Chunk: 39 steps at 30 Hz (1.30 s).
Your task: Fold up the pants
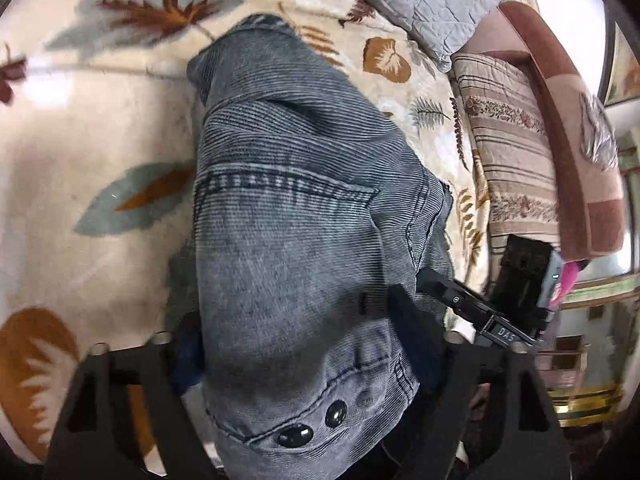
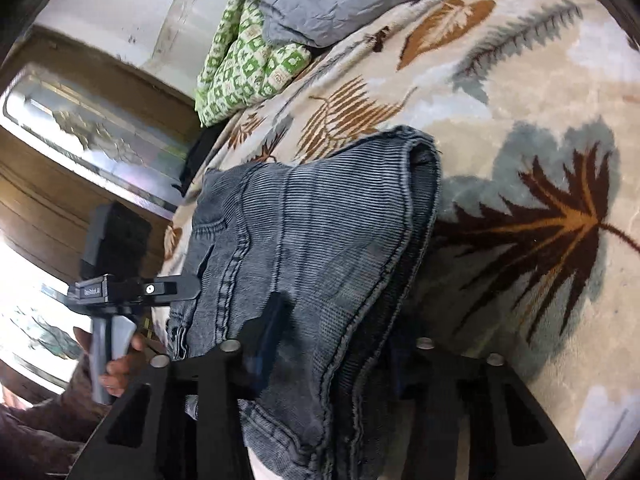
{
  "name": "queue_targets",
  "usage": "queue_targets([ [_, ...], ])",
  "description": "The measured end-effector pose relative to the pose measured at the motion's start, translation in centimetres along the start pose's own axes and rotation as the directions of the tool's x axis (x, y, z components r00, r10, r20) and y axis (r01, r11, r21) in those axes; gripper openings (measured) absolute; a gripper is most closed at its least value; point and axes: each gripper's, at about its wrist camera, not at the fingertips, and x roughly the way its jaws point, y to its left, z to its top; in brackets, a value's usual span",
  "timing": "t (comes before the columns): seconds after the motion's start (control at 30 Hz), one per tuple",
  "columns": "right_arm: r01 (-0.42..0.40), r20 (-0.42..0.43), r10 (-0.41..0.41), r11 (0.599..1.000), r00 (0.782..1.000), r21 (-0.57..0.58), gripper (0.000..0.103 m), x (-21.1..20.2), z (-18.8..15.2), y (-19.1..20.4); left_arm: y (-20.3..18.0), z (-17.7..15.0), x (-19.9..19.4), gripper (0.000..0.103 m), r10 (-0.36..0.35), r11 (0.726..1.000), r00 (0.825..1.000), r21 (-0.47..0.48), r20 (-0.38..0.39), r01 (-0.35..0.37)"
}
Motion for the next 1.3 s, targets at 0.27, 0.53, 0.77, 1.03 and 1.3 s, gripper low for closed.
queue_targets([
  [0.27,0.026,0.016,-0.025,0.996,1.0,-0.089,0.037,-1.4,0.0,4.7,-2.5,-0.9,-4.4,0.052,0.06,0.996,0.991,0.065,0.123,-0.069],
  [0.53,0.015,0.074,-0.003,0.987,0.997,-0.161,0.038,-2.1,3.0,9.8,-3.3,0.7,-9.9,0.052,0.106,0.986,0.966,0.099,0.237,-0.133],
  [0.77,0.079,0.128,-0.043,0.955,0.991,-0.286,0.038,-1.7,7.8,14.9,-2.9,4.2,-12.4,0.052,0.142,0.98,0.942,0.091,0.303,-0.177],
  [1.03,0.127,0.122,-0.096,0.95,0.988,-0.286,0.039,1.9,11.0,14.1,-0.4,8.3,-10.2,0.052,0.185,0.976,0.939,0.053,0.29,-0.209],
  [1.3,0.159,0.103,-0.137,0.955,0.985,-0.25,0.039,5.6,13.4,11.4,1.4,10.8,-7.1,0.052,0.22,0.972,0.939,0.019,0.263,-0.233],
])
